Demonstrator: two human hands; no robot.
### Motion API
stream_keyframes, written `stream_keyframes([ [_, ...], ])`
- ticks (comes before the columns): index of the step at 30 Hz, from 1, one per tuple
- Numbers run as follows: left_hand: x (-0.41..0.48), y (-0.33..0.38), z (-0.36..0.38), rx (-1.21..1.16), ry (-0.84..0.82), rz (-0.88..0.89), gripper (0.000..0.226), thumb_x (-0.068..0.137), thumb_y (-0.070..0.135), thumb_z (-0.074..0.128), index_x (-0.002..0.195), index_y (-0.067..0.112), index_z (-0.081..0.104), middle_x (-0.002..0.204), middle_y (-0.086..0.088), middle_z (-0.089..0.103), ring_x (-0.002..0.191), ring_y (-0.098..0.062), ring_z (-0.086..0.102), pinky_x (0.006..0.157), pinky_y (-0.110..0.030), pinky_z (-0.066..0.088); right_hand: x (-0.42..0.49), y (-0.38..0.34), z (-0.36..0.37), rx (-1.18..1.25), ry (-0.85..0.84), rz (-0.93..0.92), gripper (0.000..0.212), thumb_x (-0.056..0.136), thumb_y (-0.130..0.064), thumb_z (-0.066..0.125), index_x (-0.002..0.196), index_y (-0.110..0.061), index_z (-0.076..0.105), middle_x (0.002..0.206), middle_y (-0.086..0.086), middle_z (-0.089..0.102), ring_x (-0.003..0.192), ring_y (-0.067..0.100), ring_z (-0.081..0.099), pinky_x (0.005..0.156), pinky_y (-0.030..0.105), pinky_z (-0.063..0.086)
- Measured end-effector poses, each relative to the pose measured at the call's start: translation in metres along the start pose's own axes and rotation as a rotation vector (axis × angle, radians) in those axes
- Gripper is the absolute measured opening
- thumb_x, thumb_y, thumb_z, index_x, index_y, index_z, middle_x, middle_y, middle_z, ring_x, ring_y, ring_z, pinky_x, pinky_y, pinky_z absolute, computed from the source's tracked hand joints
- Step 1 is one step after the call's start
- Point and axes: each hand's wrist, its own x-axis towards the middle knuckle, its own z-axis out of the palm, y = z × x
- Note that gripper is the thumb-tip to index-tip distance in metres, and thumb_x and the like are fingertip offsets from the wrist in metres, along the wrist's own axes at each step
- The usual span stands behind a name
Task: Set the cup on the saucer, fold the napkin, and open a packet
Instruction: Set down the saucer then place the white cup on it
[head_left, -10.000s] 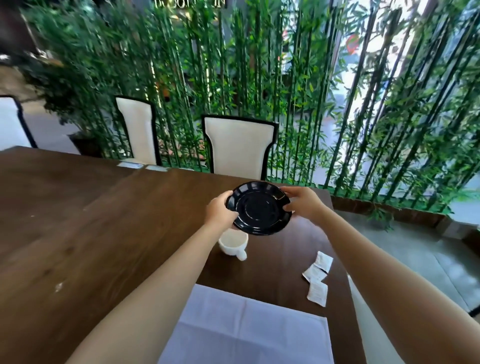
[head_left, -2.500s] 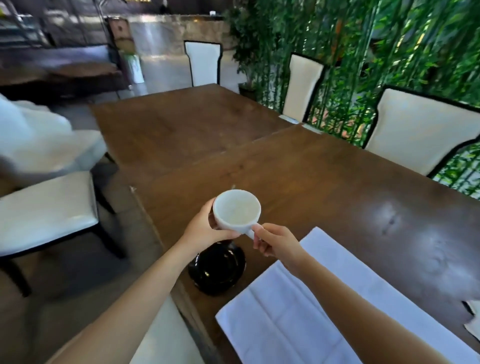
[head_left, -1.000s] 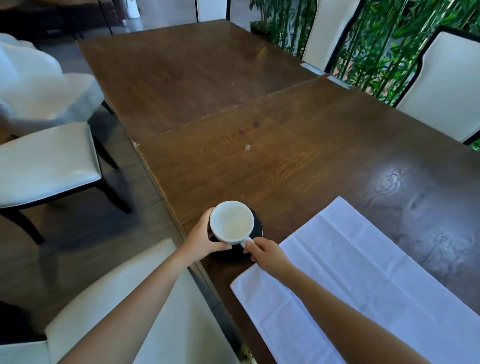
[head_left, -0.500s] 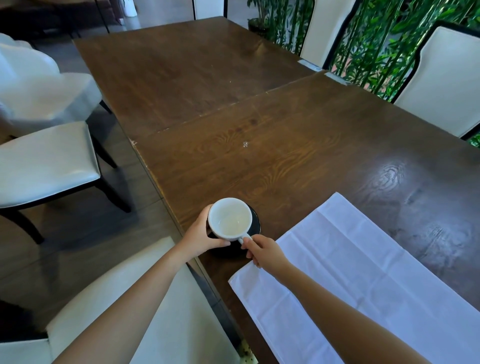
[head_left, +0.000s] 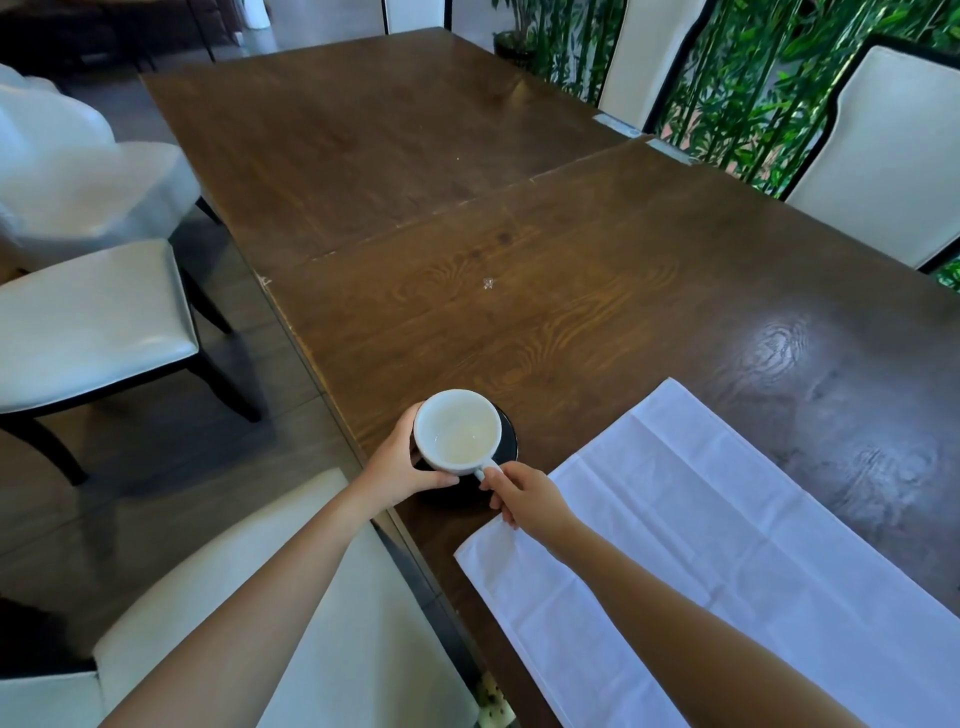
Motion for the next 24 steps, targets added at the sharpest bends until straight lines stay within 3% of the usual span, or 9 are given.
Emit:
stream_keyframes([
  [5,0.0,0.003,-0.003,0.041,-0.036,-0.024,0.108,0.055,0.045,0.086,0.139,0.041,0.017,0.146,0.01,0.032,0.132,-0.004,0.032,0.109,-0.038,0.034,-0.001,0.001,0.0,0.007,-0.008,0.008,0.03,0.094,-0.042,0.046,0.1,-0.016,0.06,0.074,-0.006,0.059,0.064,0.009,0.054,0.061,0.016,0.045],
  [8,-0.001,0.006,-0.012,0.086,-0.087,-0.096,0.127,0.052,0.049,0.086,0.144,0.042,-0.002,0.157,0.011,0.01,0.139,-0.01,0.019,0.11,-0.035,0.026,-0.003,0.005,-0.002,-0.01,-0.012,0.006,0.032,0.093,-0.042,0.047,0.109,-0.017,0.059,0.08,-0.005,0.061,0.065,0.008,0.055,0.061,0.015,0.046],
  [11,-0.005,0.015,-0.027,-0.026,-0.097,-0.072,0.133,0.045,0.049,0.088,0.145,0.041,-0.001,0.159,0.009,0.004,0.138,-0.002,0.017,0.109,-0.027,0.027,-0.007,0.008,-0.008,-0.009,0.0,-0.018,0.028,0.093,-0.039,0.05,0.113,-0.021,0.056,0.089,-0.003,0.064,0.066,0.008,0.057,0.06,0.013,0.048],
  [14,-0.008,0.032,-0.037,-0.106,-0.037,-0.014,0.125,0.05,0.047,0.086,0.146,0.038,0.006,0.158,0.009,0.009,0.139,-0.002,0.019,0.108,-0.023,0.026,-0.008,0.011,-0.017,0.012,0.034,-0.02,0.028,0.093,-0.033,0.053,0.119,-0.023,0.053,0.092,-0.001,0.063,0.068,0.01,0.059,0.06,0.014,0.051],
  [19,-0.009,0.075,-0.028,0.02,0.03,0.076,0.098,0.068,0.041,0.079,0.142,0.044,0.015,0.156,0.011,0.015,0.136,-0.006,0.022,0.11,-0.034,0.027,-0.015,0.017,-0.038,0.015,0.109,-0.006,0.029,0.092,-0.028,0.055,0.12,-0.019,0.054,0.086,-0.001,0.062,0.066,0.01,0.061,0.061,0.015,0.053],
  [24,-0.01,0.12,0.022,0.266,0.045,0.355,0.079,0.08,0.033,0.07,0.144,0.031,0.024,0.147,0.02,0.021,0.132,0.007,0.018,0.107,-0.016,0.019,-0.036,0.032,-0.061,-0.024,0.224,0.04,0.029,0.09,-0.031,0.057,0.117,-0.021,0.054,0.094,0.001,0.062,0.071,0.014,0.062,0.066,0.024,0.054],
])
